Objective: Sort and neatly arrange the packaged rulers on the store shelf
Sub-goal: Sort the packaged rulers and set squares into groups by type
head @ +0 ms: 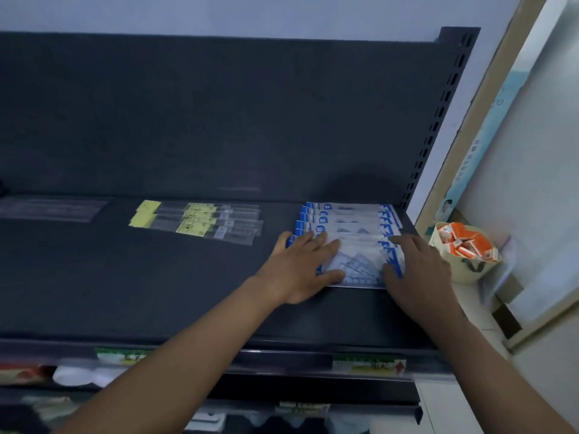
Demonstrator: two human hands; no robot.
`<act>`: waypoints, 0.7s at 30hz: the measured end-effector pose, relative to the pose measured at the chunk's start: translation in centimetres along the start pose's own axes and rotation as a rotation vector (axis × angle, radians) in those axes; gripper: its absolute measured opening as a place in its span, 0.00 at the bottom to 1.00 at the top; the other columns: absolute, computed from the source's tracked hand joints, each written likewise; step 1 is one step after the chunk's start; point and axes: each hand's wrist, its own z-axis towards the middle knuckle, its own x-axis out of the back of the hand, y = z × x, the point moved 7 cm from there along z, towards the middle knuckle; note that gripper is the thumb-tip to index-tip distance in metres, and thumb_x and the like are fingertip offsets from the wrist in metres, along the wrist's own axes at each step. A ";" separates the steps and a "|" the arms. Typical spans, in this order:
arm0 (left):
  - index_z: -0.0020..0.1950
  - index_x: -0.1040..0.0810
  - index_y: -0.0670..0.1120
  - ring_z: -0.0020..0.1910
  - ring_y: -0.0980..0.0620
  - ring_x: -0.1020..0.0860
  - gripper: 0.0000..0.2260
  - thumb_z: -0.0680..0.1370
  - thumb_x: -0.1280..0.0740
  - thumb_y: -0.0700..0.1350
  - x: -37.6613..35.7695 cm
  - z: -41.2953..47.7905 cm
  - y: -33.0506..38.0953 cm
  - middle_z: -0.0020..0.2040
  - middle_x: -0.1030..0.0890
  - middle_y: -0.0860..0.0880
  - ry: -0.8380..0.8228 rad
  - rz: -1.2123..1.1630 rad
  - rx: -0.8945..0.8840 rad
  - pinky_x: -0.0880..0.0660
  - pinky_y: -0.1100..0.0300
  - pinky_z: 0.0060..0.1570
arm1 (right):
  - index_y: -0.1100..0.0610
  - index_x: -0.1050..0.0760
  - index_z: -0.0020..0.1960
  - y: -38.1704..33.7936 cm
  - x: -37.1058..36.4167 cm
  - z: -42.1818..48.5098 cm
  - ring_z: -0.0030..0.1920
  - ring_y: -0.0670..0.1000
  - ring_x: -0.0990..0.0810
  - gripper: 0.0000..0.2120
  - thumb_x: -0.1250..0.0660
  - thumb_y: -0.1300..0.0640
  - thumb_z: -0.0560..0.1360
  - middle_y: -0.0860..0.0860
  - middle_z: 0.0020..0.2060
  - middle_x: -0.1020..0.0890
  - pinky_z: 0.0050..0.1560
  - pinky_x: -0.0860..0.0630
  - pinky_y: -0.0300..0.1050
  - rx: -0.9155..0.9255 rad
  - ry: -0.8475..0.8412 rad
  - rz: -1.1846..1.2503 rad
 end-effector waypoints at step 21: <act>0.79 0.49 0.51 0.77 0.49 0.47 0.38 0.75 0.54 0.72 14.8 -39.2 -35.4 0.80 0.47 0.51 0.421 0.244 0.771 0.51 0.48 0.73 | 0.56 0.24 0.62 -51.2 -10.2 -10.0 0.62 0.54 0.27 0.16 0.33 0.54 0.75 0.52 0.61 0.23 0.62 0.35 0.48 0.755 -0.016 0.305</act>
